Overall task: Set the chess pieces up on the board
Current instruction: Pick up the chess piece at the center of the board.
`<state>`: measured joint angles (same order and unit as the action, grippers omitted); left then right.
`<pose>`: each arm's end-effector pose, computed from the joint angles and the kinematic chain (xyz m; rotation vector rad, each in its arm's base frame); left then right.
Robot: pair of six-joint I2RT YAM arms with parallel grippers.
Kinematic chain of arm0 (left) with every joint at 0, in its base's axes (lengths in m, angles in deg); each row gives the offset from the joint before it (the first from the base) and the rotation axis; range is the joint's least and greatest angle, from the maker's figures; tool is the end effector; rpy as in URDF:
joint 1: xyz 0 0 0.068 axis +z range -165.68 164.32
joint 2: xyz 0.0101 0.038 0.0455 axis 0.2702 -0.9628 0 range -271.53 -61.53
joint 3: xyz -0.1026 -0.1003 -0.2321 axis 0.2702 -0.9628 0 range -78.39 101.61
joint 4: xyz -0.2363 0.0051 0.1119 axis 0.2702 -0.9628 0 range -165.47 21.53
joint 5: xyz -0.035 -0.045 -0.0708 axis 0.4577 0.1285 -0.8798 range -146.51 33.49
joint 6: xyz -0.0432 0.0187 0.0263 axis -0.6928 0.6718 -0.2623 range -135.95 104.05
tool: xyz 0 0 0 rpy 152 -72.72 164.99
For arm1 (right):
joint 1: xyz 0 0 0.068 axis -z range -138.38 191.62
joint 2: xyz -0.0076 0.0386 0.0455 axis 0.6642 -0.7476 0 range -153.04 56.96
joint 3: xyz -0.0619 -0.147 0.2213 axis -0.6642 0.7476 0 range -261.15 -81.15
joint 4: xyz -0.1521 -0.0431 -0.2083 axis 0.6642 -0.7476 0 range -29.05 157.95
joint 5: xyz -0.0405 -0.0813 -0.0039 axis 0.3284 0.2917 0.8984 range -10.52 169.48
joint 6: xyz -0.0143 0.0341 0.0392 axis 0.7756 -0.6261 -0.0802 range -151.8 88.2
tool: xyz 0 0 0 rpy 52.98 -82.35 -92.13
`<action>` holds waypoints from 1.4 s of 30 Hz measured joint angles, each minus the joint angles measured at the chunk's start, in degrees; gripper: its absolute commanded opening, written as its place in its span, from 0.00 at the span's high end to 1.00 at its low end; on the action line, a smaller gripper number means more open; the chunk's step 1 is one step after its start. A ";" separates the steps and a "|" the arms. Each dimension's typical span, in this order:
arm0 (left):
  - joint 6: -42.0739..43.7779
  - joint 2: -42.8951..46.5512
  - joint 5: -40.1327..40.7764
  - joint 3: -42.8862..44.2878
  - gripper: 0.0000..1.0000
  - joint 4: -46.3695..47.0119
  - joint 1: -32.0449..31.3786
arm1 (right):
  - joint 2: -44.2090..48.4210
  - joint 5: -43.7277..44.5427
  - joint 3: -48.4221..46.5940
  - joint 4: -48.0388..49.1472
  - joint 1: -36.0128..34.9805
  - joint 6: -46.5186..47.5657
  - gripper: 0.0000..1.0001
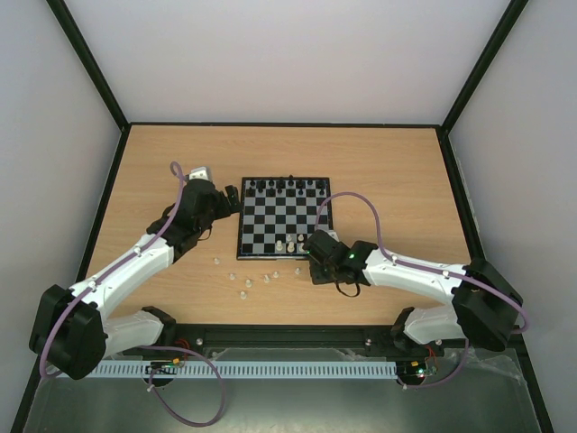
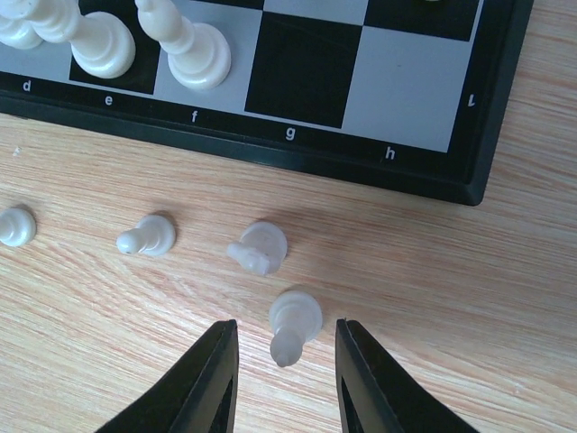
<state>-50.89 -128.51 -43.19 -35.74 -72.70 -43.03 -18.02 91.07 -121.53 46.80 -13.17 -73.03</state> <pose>0.2348 -0.1124 0.2582 -0.2814 2.0639 -0.4309 0.1492 0.1991 0.1888 -0.2230 2.5567 0.4133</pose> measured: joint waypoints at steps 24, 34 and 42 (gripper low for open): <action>0.00 0.00 0.02 0.00 0.01 0.00 0.00 | -3.06 -0.72 0.20 0.57 -0.11 -0.11 0.84; 0.00 0.00 -0.02 0.00 0.00 0.00 0.00 | -3.78 -0.68 0.20 0.92 -0.11 0.02 0.92; 0.00 0.00 0.00 0.00 0.00 0.00 0.00 | -1.44 0.35 -2.01 -2.58 -0.11 0.66 0.92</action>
<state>-50.89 -128.51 -43.19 -35.74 -72.70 -43.03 -19.46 91.42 -123.54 44.22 -13.28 -72.37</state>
